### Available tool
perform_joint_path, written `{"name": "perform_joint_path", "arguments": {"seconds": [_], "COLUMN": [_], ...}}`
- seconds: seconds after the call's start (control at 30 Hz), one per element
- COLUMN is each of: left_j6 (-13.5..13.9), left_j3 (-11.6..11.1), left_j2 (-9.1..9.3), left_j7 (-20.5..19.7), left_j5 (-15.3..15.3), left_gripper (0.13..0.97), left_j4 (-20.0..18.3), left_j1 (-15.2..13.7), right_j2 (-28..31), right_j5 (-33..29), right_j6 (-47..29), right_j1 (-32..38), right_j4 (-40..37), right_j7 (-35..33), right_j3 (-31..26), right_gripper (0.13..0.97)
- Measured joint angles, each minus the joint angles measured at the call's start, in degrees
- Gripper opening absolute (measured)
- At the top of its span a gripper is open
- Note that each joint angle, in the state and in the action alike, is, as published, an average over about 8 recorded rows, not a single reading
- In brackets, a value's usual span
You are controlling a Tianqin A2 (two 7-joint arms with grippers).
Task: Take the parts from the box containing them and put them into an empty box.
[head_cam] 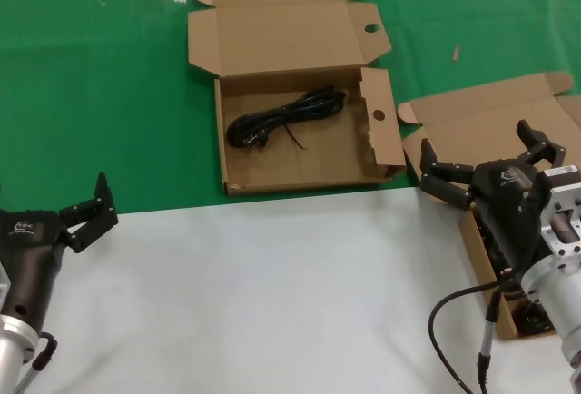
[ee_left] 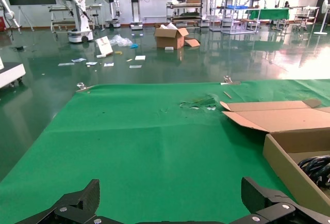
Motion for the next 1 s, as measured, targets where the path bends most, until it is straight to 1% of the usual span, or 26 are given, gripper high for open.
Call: {"name": "perform_joint_path", "arguments": {"seconds": [1.0], "left_j6": [0.0], "left_j3": [0.0], "left_j2": [0.0], "left_j7": [0.0], "left_j5": [0.0], "left_gripper": [0.966], "left_j4": [0.0], "left_j1": [0.0], "right_j2": [0.0], "right_j5": [0.0], "right_j6": [0.0], "right_j1": [0.0], "right_j4": [0.0], "right_j7": [0.0], "right_j3": [0.0], "right_gripper": [0.966]}}
